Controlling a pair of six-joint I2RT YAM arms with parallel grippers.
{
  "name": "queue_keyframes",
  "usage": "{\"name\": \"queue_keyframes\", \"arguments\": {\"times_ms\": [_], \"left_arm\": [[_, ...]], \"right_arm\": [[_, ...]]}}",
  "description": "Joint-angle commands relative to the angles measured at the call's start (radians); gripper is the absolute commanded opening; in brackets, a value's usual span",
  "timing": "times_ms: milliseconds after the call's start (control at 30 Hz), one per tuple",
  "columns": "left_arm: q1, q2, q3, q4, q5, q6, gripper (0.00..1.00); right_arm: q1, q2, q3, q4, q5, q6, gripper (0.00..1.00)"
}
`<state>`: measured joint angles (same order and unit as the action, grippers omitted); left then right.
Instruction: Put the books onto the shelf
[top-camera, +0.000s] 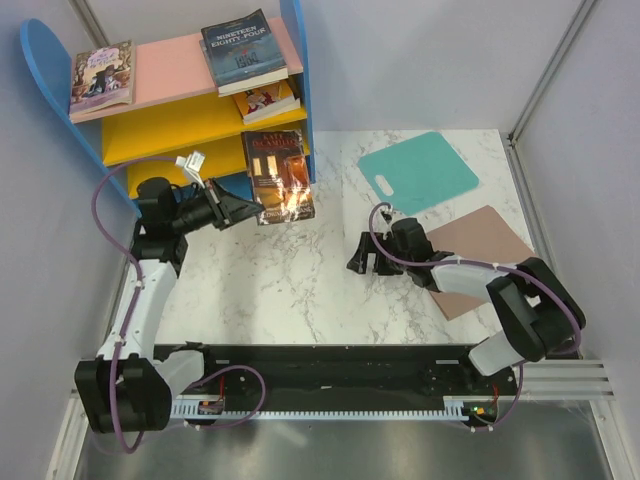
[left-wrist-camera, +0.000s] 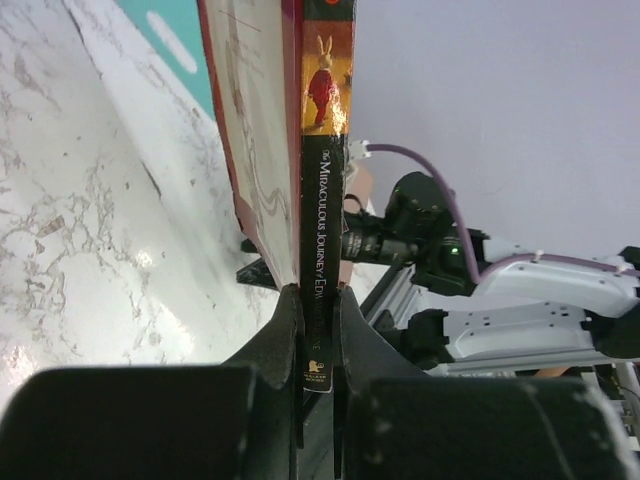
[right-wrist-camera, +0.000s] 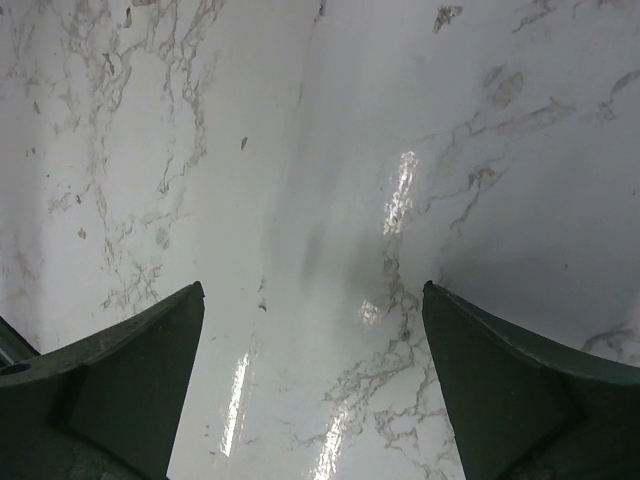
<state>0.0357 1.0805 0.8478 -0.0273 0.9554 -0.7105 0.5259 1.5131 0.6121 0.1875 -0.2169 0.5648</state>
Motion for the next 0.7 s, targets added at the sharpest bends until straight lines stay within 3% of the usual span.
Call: {"name": "queue_keyframes", "arguments": {"times_ms": [0, 433, 667], "left_arm": [[0.053, -0.024, 0.066, 0.113, 0.144, -0.130, 0.02], [0.064, -0.002, 0.233, 0.170, 0.240, -0.194, 0.02], [0.069, 0.097, 0.477, 0.190, 0.220, -0.280, 0.02]], "right_arm": [[0.006, 0.079, -0.011, -0.072, 0.004, 0.007, 0.98], [0.008, 0.162, 0.017, -0.065, -0.025, 0.009, 0.98], [0.008, 0.177, 0.018, -0.059, -0.036, 0.009, 0.98]]}}
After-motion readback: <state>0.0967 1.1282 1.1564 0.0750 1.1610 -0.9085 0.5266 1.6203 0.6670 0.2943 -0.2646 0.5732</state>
